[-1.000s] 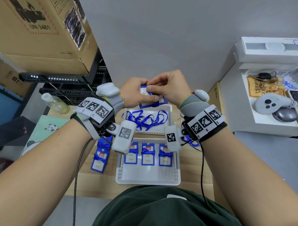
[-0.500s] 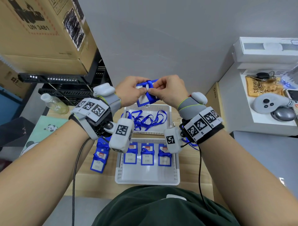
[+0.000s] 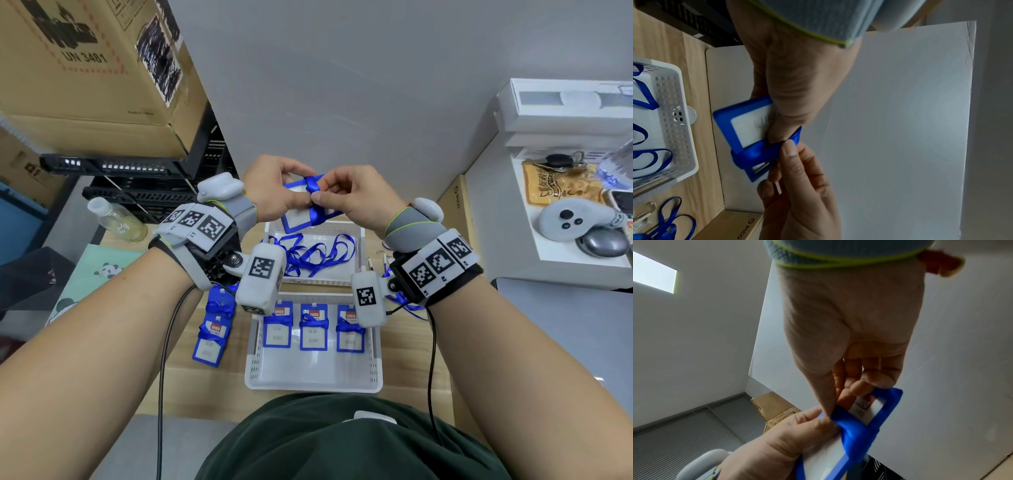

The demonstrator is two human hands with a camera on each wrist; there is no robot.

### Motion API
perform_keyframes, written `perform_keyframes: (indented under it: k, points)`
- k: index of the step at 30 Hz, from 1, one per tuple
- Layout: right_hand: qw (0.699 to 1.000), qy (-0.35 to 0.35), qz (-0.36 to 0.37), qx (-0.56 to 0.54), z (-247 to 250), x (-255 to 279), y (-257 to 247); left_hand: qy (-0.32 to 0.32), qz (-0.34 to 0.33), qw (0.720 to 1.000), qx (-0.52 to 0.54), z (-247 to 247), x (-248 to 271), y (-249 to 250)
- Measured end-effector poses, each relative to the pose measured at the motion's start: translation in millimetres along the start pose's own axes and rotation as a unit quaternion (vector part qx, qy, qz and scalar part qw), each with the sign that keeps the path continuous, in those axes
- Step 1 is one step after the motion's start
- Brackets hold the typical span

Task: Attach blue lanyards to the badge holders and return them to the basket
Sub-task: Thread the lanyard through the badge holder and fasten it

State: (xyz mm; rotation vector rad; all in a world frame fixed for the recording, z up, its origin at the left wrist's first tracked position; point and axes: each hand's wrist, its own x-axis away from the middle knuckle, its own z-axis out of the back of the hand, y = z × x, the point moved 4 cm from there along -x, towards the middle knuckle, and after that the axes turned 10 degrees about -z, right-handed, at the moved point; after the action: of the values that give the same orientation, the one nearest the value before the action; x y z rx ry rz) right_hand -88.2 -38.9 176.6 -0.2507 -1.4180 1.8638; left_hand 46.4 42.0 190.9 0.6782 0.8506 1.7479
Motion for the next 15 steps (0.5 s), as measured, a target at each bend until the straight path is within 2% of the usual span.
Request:
perform_keyframes:
  k: [7,15]
  points:
    - [0.996,-0.017,0.029,0.08,5.6,1.1,2.8,-0.021,0.018,0.999,-0.02,5.7,-0.1,-5.8]
    - [0.976,0.075,0.055,0.196,9.6,-1.4,-5.8,-0.019,0.024,0.999,-0.029,6.8,1.6,-5.3]
